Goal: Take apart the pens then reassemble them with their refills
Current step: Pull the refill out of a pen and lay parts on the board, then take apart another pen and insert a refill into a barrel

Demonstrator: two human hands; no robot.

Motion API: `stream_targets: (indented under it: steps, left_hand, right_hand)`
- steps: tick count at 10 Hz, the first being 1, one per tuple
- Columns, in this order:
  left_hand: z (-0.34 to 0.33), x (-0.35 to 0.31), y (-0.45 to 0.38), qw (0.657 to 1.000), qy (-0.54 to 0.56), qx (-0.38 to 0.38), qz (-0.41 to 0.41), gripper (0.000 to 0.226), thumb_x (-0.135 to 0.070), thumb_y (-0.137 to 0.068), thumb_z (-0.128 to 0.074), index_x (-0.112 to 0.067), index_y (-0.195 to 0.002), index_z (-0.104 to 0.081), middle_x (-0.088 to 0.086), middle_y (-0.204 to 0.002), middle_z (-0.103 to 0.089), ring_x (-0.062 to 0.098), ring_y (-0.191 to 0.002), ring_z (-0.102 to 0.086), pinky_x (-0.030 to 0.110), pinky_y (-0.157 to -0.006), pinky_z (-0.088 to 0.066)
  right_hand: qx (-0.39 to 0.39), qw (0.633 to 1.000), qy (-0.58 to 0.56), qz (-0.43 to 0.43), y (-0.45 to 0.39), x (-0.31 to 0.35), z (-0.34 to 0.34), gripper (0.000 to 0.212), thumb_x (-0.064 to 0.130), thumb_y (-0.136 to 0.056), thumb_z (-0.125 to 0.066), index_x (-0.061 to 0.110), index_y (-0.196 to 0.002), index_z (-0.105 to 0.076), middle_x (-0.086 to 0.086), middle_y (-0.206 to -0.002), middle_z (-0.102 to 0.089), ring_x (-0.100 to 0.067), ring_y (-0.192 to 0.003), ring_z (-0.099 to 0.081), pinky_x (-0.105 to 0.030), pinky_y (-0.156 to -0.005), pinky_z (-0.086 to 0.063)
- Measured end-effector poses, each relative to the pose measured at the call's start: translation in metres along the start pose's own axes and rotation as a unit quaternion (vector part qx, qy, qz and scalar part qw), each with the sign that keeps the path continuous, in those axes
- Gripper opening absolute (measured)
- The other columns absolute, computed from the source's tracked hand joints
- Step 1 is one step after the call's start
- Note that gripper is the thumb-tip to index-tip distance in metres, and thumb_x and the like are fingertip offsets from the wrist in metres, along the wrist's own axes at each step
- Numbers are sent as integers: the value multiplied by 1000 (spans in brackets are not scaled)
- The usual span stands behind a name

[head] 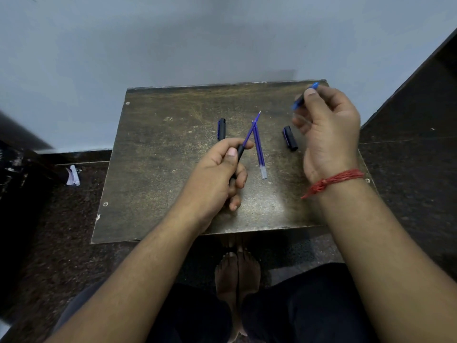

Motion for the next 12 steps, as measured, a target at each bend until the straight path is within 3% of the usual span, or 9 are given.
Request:
stream_targets:
  steps: [1, 2, 3, 5, 8, 9, 10, 11, 12]
  left_hand:
    - [5, -1, -2, 1000, 5, -20, -7, 29, -22, -108, -32, -20, -118, -59, 3, -60, -45, 7, -37, -25, 21, -38, -34]
    - [8, -2, -2, 999, 15, -34, -12, 29, -20, -108, -31, -20, -115, -60, 4, -61, -45, 6, -36, -25, 21, -37, -34]
    - [8, -1, -3, 999, 16, -36, -15, 29, -20, -108, -31, -20, -115, -60, 4, -60, -45, 5, -36, -26, 21, -37, -34]
    - [7, -1, -1, 999, 17, -35, -14, 29, -20, -108, -32, -21, -114, -60, 4, -60, -46, 5, -36, -26, 21, -37, -34]
    - [7, -2, 0, 999, 6, -34, -10, 29, -22, -108, -32, -22, -116, -61, 3, -61, -48, 5, -37, -27, 23, -38, -35]
    - [6, -2, 1, 999, 3, -36, -9, 29, -21, -108, -33, -21, -117, -61, 3, -62, -48, 6, -38, -28, 23, -38, -35]
    - [7, -4, 1, 999, 10, -42, -14, 29, -20, -108, -33, -18, -118, -60, 6, -63, -46, 7, -38, -27, 22, -37, -34]
    - [8, -5, -1, 998, 20, -52, -18, 29, -19, -108, -32, -14, -120, -58, 8, -62, -44, 8, -37, -26, 20, -36, -33]
    - [9, -2, -2, 998, 24, -55, -10, 28, -19, -108, -33, -15, -123, -57, 8, -62, -44, 8, -38, -27, 20, -35, -33]
  right_hand:
    - [-11, 968, 236, 80, -8, 9, 11, 3, 26, -88, -67, 24, -89, -68, 4, -79, -68, -7, -72, -62, -25, -70, -52]
    - [39, 907, 410, 89, -8, 2, 9, 4, 29, -89, -66, 26, -90, -68, 11, -78, -64, -4, -74, -61, -20, -69, -48]
    - [49, 842, 529, 88, -12, -8, 11, 5, 36, -86, -63, 31, -84, -62, 8, -88, -67, -19, -92, -64, -38, -84, -53]
    - [35, 787, 612, 69, -18, -14, 22, 10, 34, -91, -58, 28, -93, -65, -1, -104, -67, -29, -107, -60, -49, -95, -49]
    - [47, 793, 605, 65, -17, -15, 19, 8, 34, -91, -57, 27, -90, -62, -1, -103, -67, -28, -105, -59, -47, -91, -50]
    - [18, 809, 575, 122, -12, 3, 14, 9, 32, -92, -57, 25, -91, -62, 5, -93, -64, -24, -97, -60, -43, -85, -52]
    - [43, 864, 475, 161, 12, 20, -10, 14, 31, -96, -56, 22, -89, -64, 8, -80, -60, -15, -81, -59, -30, -69, -46]
    - [144, 909, 379, 97, 44, 5, -44, 21, 36, -95, -60, 20, -84, -66, 5, -71, -64, -1, -61, -52, -22, -57, -43]
    - [191, 919, 344, 29, 59, -13, -58, 25, 39, -93, -65, 16, -83, -66, 6, -66, -60, 0, -54, -48, -16, -52, -39]
Point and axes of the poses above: each hand's wrist, its own y-axis away from the middle knuckle, its own z-axis out of the back of the hand, x = y × z, the point moved 7 cm from there along -y, towards the middle knuckle
